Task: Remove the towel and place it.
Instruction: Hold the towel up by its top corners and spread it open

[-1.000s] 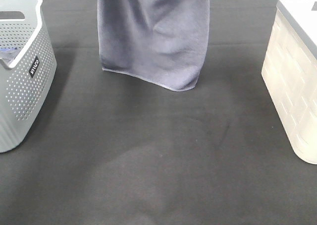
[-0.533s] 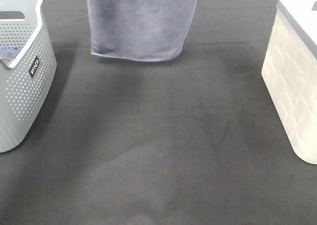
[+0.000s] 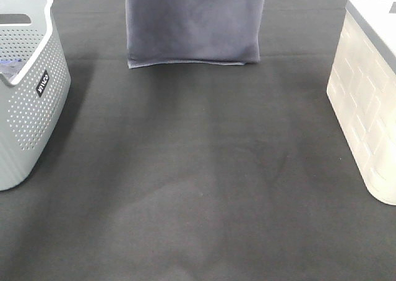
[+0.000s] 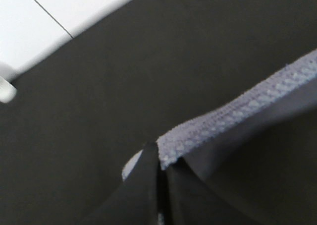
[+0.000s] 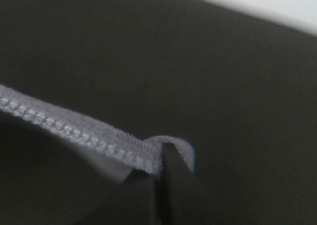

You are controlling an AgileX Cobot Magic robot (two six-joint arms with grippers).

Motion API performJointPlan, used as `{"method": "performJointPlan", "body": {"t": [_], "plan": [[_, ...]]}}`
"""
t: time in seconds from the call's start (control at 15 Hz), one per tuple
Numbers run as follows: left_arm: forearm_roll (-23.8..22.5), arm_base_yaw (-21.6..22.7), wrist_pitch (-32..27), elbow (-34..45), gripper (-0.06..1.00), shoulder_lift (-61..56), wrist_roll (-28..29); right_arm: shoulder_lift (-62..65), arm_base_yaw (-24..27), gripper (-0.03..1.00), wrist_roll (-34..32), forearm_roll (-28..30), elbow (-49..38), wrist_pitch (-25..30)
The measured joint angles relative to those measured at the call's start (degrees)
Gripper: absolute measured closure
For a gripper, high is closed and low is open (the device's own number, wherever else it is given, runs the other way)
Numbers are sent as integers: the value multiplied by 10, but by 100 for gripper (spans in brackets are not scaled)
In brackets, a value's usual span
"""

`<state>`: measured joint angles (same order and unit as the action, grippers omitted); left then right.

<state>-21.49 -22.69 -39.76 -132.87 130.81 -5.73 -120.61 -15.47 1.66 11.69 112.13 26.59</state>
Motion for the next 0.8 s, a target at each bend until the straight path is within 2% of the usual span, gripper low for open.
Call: {"method": "performJointPlan", "body": {"t": [0.13,0.27,0.33,0.4,0.53,0.8], "plan": [[54,-12,-142,0,94,3,-59,-3,4,96,32,-69,0,152],[109,-13,-267,0,94,3,-89,-3,6,96,66,-117,0,276],[121,-13,-288,1,94,6,-91,-3,6,96,79,-125,0,328],[153,-13,-292,29,94,6,-104,-3,6,96,103,-130,2,403],[197,-13,-295,87,94,6,-115,-18,6,96,112,-138,5,427],[215,-13,-298,187,94,2,-130,-33,6,96,116,-175,-34,426]]}}
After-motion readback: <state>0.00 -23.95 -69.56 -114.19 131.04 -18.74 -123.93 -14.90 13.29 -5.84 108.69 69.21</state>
